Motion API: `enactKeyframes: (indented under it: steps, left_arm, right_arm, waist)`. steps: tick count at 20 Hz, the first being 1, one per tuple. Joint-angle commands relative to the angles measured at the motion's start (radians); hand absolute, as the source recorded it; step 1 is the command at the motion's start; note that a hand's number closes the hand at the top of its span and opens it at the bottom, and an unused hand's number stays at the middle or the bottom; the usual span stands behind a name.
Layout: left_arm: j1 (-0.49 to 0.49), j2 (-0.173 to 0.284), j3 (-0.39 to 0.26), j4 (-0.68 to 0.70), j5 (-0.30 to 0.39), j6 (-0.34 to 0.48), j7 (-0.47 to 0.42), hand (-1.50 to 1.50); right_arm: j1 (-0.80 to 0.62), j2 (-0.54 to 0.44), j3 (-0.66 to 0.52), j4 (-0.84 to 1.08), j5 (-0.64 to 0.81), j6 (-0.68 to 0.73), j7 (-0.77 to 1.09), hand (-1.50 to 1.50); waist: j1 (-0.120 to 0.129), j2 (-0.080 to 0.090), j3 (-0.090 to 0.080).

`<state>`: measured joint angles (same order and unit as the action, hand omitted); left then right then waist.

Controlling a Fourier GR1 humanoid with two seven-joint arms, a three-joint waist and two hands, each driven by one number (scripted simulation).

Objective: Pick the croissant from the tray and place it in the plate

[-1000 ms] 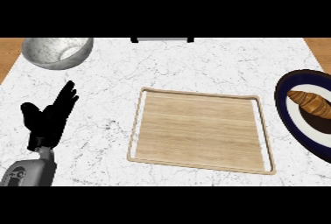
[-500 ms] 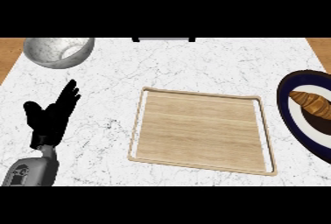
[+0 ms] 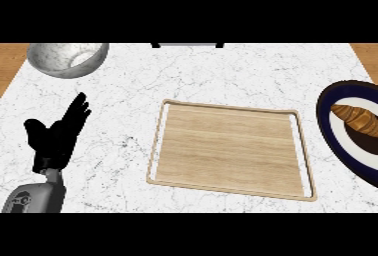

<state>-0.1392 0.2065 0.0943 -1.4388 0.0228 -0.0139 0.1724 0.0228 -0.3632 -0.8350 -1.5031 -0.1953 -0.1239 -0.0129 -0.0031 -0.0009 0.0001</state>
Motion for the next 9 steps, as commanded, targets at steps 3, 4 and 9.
enactKeyframes:
  steps: [3, 4, 9]
  left_arm:
    - [0.028, -0.027, -0.005, 0.000, -0.015, -0.005, -0.029, 0.00]
    - [-0.066, -0.043, -0.004, 0.081, -0.045, 0.043, -0.023, 0.00]
    - [-0.014, -0.015, 0.022, 0.030, -0.026, -0.009, -0.022, 0.00]
  right_arm:
    - [0.063, 0.036, 0.018, 0.007, 0.021, 0.003, -0.042, -1.50]
    - [0.068, 0.004, -0.024, 0.073, -0.016, 0.042, -0.076, -1.50]
    - [0.085, -0.027, -0.027, 0.100, -0.021, 0.060, -0.076, -1.50]
  waist:
    - [0.001, 0.000, 0.000]
    - [-0.003, 0.001, 0.000]
    - [0.000, 0.001, 0.000]
